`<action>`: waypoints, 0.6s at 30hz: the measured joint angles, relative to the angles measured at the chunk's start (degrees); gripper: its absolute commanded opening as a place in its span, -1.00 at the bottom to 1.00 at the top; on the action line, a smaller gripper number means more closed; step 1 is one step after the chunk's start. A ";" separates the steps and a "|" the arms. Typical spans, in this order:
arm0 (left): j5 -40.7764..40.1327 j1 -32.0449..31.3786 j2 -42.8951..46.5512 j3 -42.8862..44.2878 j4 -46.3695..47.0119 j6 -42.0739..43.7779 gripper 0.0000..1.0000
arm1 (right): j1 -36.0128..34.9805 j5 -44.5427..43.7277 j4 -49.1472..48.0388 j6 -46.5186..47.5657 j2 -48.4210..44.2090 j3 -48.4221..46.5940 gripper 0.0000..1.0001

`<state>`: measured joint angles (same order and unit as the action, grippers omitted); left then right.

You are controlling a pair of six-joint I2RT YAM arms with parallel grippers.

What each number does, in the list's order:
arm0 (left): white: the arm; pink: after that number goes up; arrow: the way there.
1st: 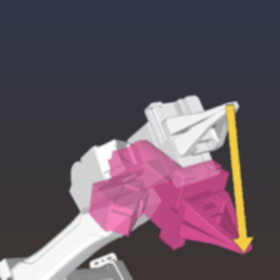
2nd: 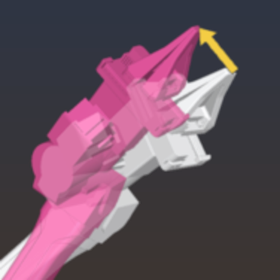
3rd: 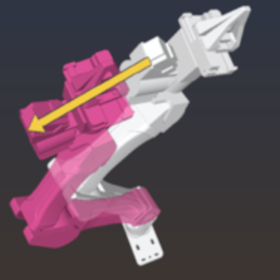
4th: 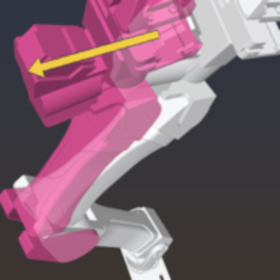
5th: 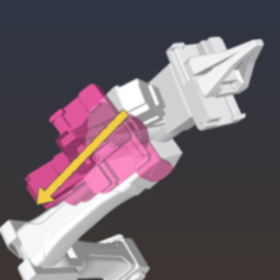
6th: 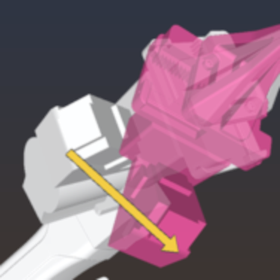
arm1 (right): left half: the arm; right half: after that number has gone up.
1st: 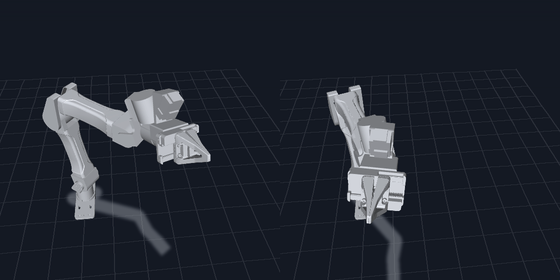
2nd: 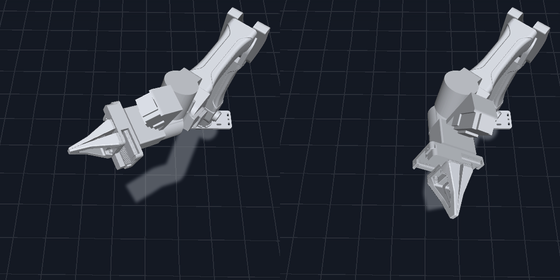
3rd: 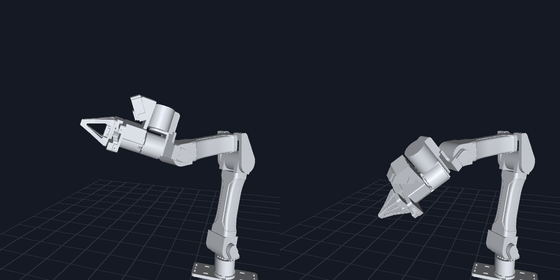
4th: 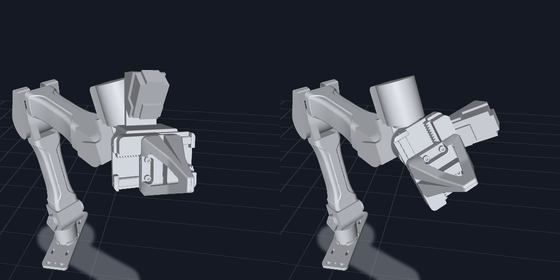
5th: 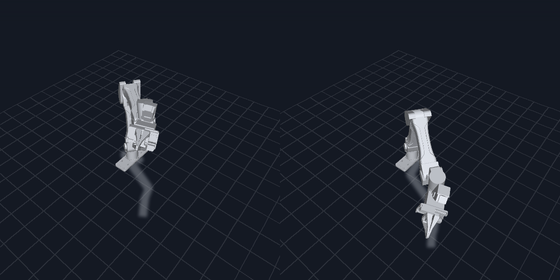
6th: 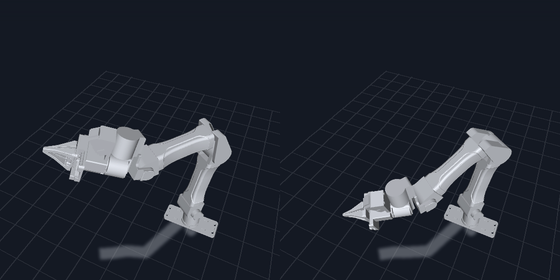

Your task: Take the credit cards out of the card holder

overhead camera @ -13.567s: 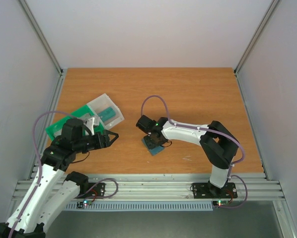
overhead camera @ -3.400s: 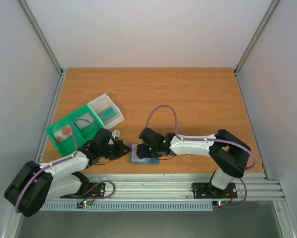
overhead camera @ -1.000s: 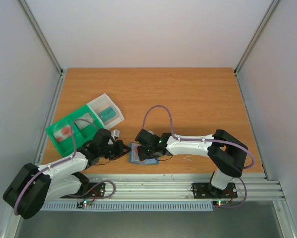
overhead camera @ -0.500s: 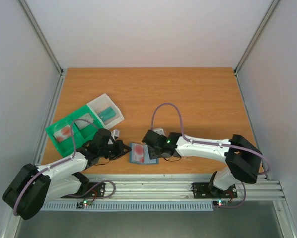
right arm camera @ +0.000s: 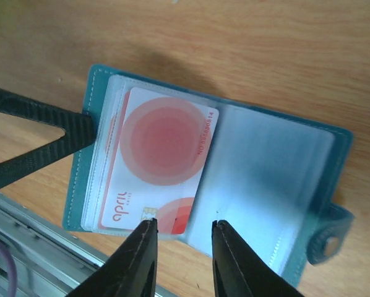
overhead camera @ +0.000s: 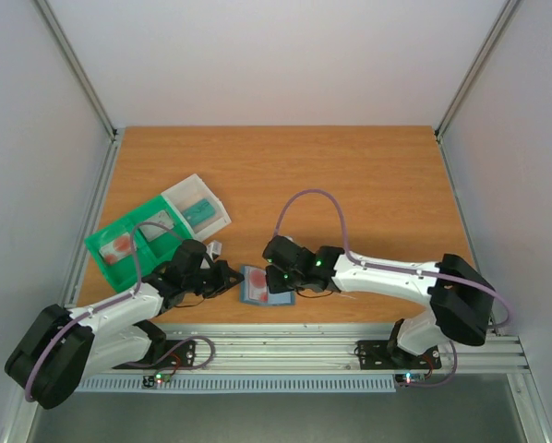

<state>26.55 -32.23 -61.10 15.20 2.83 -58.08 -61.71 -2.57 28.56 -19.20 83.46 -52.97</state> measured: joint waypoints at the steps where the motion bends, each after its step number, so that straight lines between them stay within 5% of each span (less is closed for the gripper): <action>1: 0.00 -0.02 0.00 0.00 0.00 -0.04 -0.89 | -0.02 0.81 -0.83 -0.07 0.90 0.00 -0.52; 12: -3.08 -0.15 4.31 0.52 -6.14 0.13 -0.16 | 0.37 5.84 -7.13 -0.35 8.28 0.17 -0.71; 16: -4.17 -0.17 5.62 1.44 -8.72 0.68 -0.12 | 1.22 7.63 -9.01 -0.76 8.81 1.73 -0.72; 18: -4.33 -0.17 5.64 1.70 -9.20 0.94 -0.29 | 1.81 8.55 -9.84 -1.11 8.85 2.64 -0.72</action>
<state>22.22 -32.40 -55.46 16.91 -6.37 -57.14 -59.90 5.98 18.72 -20.32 92.31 -50.33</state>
